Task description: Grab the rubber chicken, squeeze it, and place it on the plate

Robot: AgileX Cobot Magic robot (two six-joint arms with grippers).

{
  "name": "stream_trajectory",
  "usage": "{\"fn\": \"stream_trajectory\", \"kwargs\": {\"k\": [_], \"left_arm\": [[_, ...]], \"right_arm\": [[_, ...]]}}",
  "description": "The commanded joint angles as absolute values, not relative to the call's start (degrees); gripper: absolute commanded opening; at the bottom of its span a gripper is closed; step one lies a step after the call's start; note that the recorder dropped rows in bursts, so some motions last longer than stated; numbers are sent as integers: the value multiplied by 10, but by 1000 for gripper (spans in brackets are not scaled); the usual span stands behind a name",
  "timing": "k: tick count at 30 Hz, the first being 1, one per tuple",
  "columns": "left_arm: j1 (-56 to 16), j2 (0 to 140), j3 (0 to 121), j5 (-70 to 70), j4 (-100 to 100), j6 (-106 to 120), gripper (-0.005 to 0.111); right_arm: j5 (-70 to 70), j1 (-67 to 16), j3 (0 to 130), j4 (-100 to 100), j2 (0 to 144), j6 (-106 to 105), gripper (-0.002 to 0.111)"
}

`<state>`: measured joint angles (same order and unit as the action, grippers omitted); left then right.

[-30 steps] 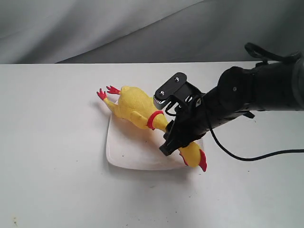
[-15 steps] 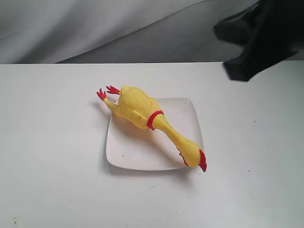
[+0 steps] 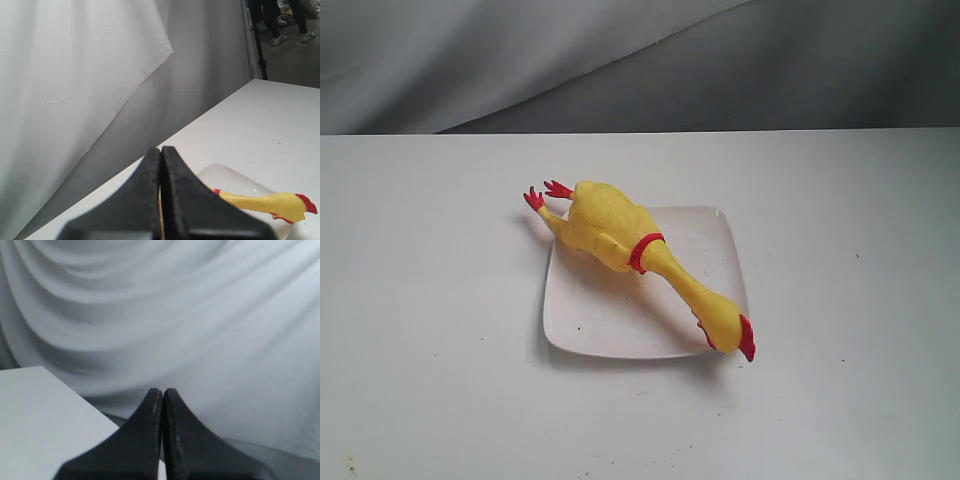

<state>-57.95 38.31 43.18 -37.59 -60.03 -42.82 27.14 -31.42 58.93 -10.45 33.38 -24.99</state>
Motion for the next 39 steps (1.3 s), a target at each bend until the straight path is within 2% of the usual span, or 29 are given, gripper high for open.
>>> {"fn": "stream_trajectory", "kwargs": {"k": [1, 16, 23, 32, 35, 39], "left_arm": [[-582, 381, 435, -380, -598, -430, 1], [-582, 381, 435, -380, -598, -430, 1], [-582, 381, 435, -378, -598, -430, 1], [-582, 381, 435, -378, -598, -430, 1], [-582, 381, 435, -378, -598, -430, 1], [-582, 381, 435, -378, -598, -430, 1]], "right_arm": [[268, -314, 588, -111, 282, -248, 0], [264, -306, 587, -100, 179, -222, 0], [261, -197, 525, 0, 144, -93, 0], [209, -52, 347, 10, 76, -18, 0], [159, -6, 245, 9, 42, 6, 0], [105, 8, 119, 6, 0, 6, 0]]}}
